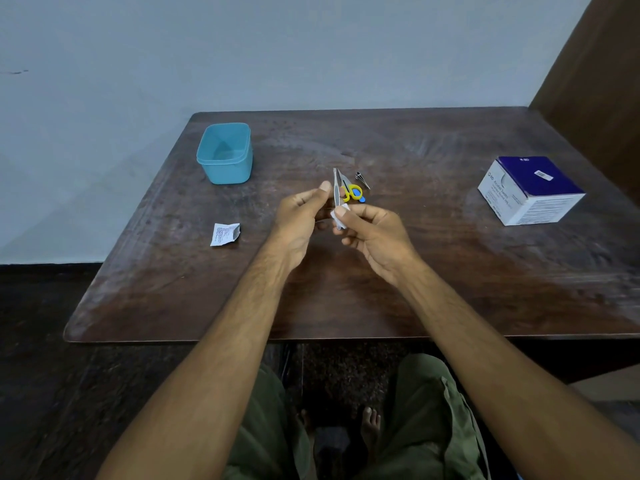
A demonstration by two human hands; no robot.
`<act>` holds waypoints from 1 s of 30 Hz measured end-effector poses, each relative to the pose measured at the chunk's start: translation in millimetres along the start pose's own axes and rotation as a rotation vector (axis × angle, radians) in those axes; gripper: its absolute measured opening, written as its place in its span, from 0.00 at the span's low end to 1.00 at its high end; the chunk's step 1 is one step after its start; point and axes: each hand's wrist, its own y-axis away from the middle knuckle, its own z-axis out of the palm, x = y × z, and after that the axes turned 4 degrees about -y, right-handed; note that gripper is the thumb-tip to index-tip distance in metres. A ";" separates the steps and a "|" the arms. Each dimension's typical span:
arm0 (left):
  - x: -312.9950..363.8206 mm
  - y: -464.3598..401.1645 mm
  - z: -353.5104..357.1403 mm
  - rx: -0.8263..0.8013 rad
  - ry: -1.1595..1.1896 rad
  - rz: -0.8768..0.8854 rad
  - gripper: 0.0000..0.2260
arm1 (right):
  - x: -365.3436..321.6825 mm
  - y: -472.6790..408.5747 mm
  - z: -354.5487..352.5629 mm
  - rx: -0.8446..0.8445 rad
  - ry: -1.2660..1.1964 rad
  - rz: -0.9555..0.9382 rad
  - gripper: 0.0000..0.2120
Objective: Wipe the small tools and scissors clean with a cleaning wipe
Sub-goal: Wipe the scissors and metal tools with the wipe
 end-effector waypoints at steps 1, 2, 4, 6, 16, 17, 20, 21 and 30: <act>-1.9 1.6 -0.1 -0.005 0.001 0.011 0.11 | 0.8 0.2 -0.1 0.034 0.029 -0.017 0.03; -3.2 3.1 -0.3 -0.004 -0.010 0.030 0.10 | 1.1 0.4 -0.7 0.062 0.060 -0.036 0.03; -4.7 6.0 -1.3 0.014 -0.034 0.071 0.08 | 2.0 1.5 -0.6 0.083 0.106 -0.066 0.04; -5.6 7.2 -2.7 0.022 -0.039 0.093 0.08 | 1.7 3.2 1.0 0.072 0.123 -0.074 0.05; -7.1 13.7 -6.3 -0.033 0.024 0.026 0.08 | -11.5 -8.2 -1.2 0.179 0.140 -0.119 0.06; -6.7 14.3 -5.7 -0.047 0.017 0.026 0.08 | -13.2 -10.4 0.3 0.178 0.163 -0.129 0.07; -5.1 15.8 -3.4 -0.075 0.000 0.045 0.07 | -16.0 -15.1 5.0 0.188 0.214 -0.151 0.07; -4.6 15.7 -3.3 -0.079 -0.004 0.056 0.06 | -16.0 -15.9 6.1 0.198 0.223 -0.157 0.07; -3.9 15.6 -4.0 -0.048 -0.084 0.130 0.06 | -11.2 -22.2 7.0 0.207 0.345 -0.258 0.08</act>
